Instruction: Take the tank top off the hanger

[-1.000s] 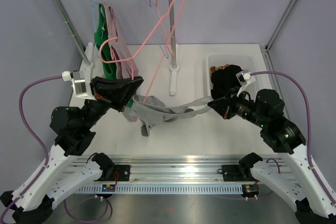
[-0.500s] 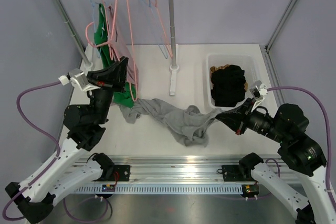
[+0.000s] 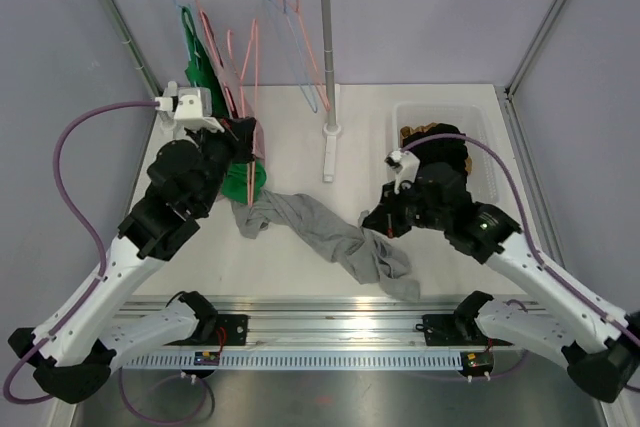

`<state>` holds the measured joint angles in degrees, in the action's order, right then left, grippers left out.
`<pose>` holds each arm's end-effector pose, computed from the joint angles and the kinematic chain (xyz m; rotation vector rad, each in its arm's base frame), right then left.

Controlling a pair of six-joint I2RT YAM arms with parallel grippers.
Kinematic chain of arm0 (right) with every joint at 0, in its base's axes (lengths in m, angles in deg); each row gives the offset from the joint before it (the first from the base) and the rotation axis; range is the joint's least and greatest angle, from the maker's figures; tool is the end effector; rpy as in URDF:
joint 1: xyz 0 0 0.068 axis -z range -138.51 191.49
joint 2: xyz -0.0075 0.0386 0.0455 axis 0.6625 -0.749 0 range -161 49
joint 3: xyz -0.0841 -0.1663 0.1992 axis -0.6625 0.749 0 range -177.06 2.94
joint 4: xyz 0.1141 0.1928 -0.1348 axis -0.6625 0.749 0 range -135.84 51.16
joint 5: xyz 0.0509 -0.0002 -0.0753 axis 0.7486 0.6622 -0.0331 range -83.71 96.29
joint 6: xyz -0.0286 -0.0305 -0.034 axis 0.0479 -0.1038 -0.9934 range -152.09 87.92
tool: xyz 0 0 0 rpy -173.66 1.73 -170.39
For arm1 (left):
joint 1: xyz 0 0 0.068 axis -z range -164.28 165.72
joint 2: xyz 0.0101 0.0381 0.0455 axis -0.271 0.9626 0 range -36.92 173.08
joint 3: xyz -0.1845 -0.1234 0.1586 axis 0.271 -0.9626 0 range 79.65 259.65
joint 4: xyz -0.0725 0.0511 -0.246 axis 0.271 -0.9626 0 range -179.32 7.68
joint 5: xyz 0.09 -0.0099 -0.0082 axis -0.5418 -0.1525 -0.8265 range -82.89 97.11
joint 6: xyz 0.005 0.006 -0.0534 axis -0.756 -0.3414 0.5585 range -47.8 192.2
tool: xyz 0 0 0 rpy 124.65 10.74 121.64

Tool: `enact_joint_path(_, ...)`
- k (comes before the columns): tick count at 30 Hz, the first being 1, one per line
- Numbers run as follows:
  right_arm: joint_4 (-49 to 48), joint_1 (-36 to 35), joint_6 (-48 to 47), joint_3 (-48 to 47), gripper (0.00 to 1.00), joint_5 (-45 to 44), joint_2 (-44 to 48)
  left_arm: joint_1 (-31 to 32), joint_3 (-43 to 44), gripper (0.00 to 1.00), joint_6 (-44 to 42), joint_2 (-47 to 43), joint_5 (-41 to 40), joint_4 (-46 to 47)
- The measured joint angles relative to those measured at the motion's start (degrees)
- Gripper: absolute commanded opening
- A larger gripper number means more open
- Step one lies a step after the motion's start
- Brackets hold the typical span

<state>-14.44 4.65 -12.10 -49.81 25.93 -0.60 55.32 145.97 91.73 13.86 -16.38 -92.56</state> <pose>0.1408 0.1204 0.3370 -0.5389 2.1083 0.9453 0.1473 -0.1033 0.4513 -0.0740 1.5068 -0.5302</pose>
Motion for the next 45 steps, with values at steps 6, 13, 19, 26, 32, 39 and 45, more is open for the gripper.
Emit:
enact_joint_path(6,-5.9,-9.8,2.8,0.1,0.99,-8.8,-14.1,-0.2,8.8,0.00,0.3,8.7,-1.7,-12.6)
enact_joint_path(13,-9.6,-10.1,4.5,1.0,1.00,-15.0,-15.1,-5.6,23.5,0.00,2.2,20.8,1.5,-20.2)
enact_joint_path(19,-9.6,-10.1,4.7,1.3,0.99,-17.3,-9.0,-11.7,39.3,0.00,3.4,32.6,5.4,-24.5)
enact_joint_path(26,-9.0,-10.1,4.4,3.1,0.99,-17.3,-3.0,-18.2,52.7,0.00,3.3,45.1,14.3,-24.2)
enact_joint_path(32,-9.0,-10.1,3.6,5.4,0.99,-17.1,-0.4,-20.9,65.6,0.00,2.3,57.7,18.6,-24.7)
enact_joint_path(39,-9.1,-10.1,2.7,8.0,1.00,-17.1,-2.0,-20.9,58.1,0.19,3.2,58.3,20.1,-23.0)
enact_joint_path(45,-10.1,-10.1,1.4,8.0,1.00,-16.0,-9.6,-20.9,53.0,0.60,4.1,54.7,20.5,-24.1)
